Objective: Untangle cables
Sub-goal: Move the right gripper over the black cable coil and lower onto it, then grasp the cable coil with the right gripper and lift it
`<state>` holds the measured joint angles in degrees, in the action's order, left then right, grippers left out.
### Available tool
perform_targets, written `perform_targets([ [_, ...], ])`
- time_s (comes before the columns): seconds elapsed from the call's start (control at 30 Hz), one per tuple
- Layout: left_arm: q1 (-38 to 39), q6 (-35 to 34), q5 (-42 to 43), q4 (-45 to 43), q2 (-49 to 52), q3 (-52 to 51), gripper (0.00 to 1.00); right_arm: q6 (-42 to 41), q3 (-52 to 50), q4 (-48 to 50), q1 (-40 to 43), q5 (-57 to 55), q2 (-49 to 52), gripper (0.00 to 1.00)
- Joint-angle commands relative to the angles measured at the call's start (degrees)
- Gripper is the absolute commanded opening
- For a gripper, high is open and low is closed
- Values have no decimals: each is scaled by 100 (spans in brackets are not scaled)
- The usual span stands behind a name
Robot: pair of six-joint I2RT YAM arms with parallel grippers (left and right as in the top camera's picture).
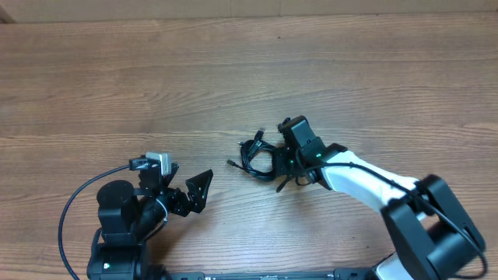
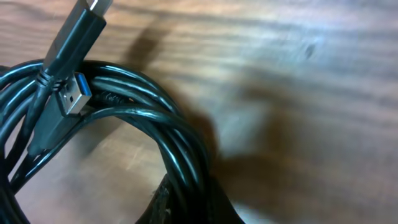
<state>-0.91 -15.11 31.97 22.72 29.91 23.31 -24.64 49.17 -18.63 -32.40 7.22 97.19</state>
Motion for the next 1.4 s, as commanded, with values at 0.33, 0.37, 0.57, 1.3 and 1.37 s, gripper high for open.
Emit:
perform_targets([
  [0.33,-52,-55,66,-42,-2,127,99,-645,688,-533,157,2618,-1484,4],
  [0.37,-52,-55,61,-46,-2,127,100,-393,678,-592,157,2625,-1484,4],
  [0.57,-52,-55,46,-31,-2,127,100,1543,678,-822,157,3016,-1484,4],
  [1.3,-48,-2481,133,-199,-2,127,98,3191,678,-723,151,1556,-1478,4],
  [1.37,-7,-2382,286,-243,-2,127,100,3165,678,-737,151,1672,-1478,4],
])
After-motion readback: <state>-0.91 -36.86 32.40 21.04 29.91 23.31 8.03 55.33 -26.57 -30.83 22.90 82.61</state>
